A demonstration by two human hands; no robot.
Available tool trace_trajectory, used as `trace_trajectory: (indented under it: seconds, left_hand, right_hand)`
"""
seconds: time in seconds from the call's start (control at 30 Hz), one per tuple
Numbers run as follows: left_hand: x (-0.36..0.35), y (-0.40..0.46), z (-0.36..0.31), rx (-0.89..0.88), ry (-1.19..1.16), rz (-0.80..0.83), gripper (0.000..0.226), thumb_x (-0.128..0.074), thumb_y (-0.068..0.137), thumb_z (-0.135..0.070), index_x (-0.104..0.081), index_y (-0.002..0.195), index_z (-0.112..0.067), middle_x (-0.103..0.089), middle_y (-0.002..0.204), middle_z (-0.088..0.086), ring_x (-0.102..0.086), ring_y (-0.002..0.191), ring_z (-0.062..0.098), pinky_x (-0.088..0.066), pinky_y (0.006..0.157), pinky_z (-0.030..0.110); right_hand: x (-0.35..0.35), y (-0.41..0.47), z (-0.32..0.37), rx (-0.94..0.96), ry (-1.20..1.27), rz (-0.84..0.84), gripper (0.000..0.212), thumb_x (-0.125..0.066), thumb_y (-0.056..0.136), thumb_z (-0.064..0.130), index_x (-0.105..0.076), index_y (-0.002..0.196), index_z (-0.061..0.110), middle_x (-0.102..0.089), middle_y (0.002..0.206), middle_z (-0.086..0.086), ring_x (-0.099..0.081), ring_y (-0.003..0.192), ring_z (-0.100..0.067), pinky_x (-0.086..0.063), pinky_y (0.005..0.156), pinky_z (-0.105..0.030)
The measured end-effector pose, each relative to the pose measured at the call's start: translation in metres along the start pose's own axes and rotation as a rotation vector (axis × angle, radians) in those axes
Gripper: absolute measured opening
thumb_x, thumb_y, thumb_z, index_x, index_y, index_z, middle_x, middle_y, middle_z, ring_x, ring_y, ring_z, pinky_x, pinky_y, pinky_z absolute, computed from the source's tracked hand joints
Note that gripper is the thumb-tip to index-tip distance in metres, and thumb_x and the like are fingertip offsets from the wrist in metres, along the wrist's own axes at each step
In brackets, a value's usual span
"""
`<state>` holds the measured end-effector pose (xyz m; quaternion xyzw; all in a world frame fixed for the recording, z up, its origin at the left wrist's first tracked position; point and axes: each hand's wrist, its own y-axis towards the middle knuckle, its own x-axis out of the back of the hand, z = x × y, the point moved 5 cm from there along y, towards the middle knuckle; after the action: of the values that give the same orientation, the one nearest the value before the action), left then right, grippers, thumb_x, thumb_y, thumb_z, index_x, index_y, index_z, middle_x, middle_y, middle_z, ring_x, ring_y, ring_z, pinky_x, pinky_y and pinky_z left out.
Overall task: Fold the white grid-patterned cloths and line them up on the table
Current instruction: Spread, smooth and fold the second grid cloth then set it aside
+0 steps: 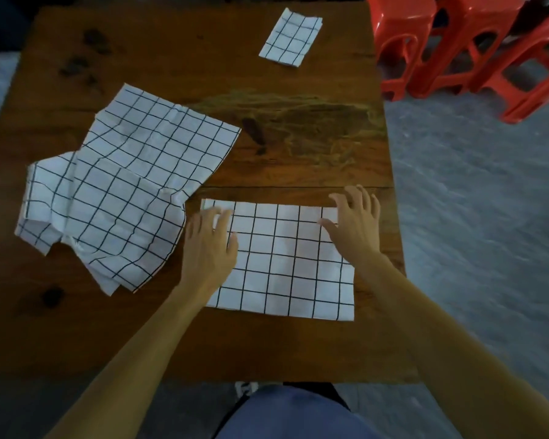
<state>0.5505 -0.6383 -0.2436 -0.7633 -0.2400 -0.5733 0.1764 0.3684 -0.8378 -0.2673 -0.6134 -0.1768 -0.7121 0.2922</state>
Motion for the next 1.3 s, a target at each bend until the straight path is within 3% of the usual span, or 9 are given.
trace_trajectory:
  seconds: [0.13, 0.23, 0.3, 0.47, 1.13, 1.3]
  left_hand:
    - [-0.044, -0.030, 0.004, -0.044, 0.036, 0.176, 0.053, -0.050, 0.096, -0.031, -0.035, 0.144, -0.014, -0.031, 0.151, 0.016, -0.026, 0.141, 0.032, -0.018, 0.112, 0.044]
    - [-0.075, -0.047, 0.016, 0.012, 0.057, 0.287, 0.060, -0.034, 0.098, -0.043, -0.015, 0.151, -0.021, -0.007, 0.159, 0.014, -0.001, 0.146, 0.028, -0.010, 0.117, 0.050]
    - [-0.085, -0.056, 0.022, 0.032, 0.094, 0.312, 0.062, -0.024, 0.097, -0.049, -0.009, 0.151, -0.023, -0.001, 0.159, 0.014, 0.005, 0.146, 0.028, -0.007, 0.117, 0.050]
    - [-0.090, -0.067, 0.030, 0.037, 0.120, 0.254, 0.065, -0.020, 0.096, -0.054, -0.016, 0.151, -0.018, -0.010, 0.157, 0.019, -0.003, 0.146, 0.033, -0.009, 0.116, 0.051]
    - [-0.095, -0.076, 0.034, 0.101, 0.118, 0.227, 0.068, -0.013, 0.095, -0.057, -0.011, 0.152, -0.020, -0.006, 0.158, 0.017, -0.003, 0.146, 0.031, -0.009, 0.117, 0.053]
    - [-0.094, -0.077, 0.034, 0.112, 0.120, 0.226, 0.069, -0.013, 0.095, -0.057, -0.013, 0.152, -0.019, -0.007, 0.158, 0.018, -0.003, 0.146, 0.032, -0.009, 0.117, 0.052]
  right_hand:
    - [-0.015, -0.031, 0.025, 0.047, 0.174, -0.115, 0.045, -0.052, 0.097, 0.039, -0.045, 0.136, 0.016, -0.035, 0.150, -0.017, -0.024, 0.144, -0.034, -0.019, 0.116, -0.051]
    - [-0.048, -0.076, 0.050, 0.107, 0.208, 0.046, 0.050, -0.046, 0.099, 0.039, -0.035, 0.144, 0.020, -0.025, 0.156, -0.014, -0.014, 0.147, -0.031, -0.017, 0.119, -0.052]
    - [-0.072, -0.102, 0.055, 0.112, 0.172, 0.156, 0.056, -0.040, 0.100, 0.044, -0.023, 0.149, 0.022, -0.011, 0.161, -0.011, -0.001, 0.149, -0.027, -0.009, 0.121, -0.050]
    - [-0.098, -0.114, 0.051, 0.083, 0.083, 0.234, 0.068, -0.022, 0.099, 0.060, -0.003, 0.154, 0.024, 0.016, 0.161, -0.005, 0.021, 0.147, -0.022, 0.009, 0.120, -0.043]
    - [-0.103, -0.129, 0.042, 0.037, 0.003, 0.227, 0.069, -0.013, 0.097, 0.065, -0.006, 0.155, 0.028, 0.007, 0.162, -0.008, 0.010, 0.149, -0.027, 0.007, 0.117, -0.051]
    - [-0.102, -0.129, 0.043, 0.038, 0.015, 0.251, 0.071, -0.007, 0.095, 0.067, -0.003, 0.155, 0.029, 0.013, 0.162, -0.008, 0.016, 0.148, -0.026, 0.009, 0.117, -0.051]
